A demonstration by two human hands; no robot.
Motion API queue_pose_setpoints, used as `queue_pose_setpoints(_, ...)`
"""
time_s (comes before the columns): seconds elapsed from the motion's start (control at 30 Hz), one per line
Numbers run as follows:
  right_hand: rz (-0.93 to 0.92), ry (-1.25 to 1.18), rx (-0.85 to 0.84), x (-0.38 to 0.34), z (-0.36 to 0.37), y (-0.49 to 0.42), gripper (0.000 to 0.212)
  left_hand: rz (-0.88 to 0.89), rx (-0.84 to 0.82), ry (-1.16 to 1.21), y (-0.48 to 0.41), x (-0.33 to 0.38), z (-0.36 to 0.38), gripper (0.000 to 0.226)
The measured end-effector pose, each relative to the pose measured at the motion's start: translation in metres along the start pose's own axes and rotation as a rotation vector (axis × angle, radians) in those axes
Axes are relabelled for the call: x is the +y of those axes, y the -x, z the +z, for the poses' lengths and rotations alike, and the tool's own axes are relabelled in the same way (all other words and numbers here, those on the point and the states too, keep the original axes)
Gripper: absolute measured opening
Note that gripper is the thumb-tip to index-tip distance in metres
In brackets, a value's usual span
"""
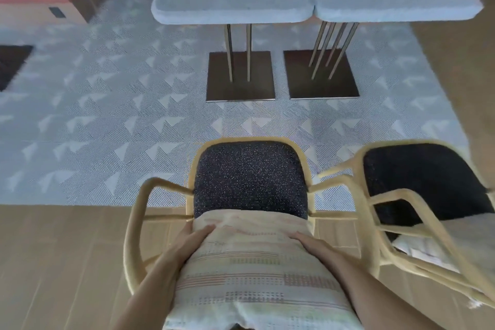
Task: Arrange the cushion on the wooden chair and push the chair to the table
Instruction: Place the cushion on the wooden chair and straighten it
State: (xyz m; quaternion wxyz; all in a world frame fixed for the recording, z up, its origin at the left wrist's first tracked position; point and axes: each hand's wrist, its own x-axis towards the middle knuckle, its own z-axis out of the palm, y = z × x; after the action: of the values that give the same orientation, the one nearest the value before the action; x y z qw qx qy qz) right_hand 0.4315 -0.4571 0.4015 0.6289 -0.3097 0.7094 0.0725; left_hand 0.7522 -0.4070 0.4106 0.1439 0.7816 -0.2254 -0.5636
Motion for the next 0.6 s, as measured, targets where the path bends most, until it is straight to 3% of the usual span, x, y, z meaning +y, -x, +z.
queue_pose_setpoints(0.33,0.067,-0.113,-0.062,-0.008,0.021,-0.017,0.055,-0.022,-0.047,-0.056,-0.024,0.021,-0.030,0.065)
queue_pose_setpoints(0.47,0.066,-0.186,-0.066,-0.006,0.031,-0.025,0.041,-0.031,-0.052,-0.108,-0.029,0.019,-0.037,0.071)
queue_pose_setpoints(0.6,0.110,-0.196,-0.049,-0.005,0.027,-0.027,0.067,-0.031,-0.095,-0.141,-0.038,0.020,-0.037,0.074)
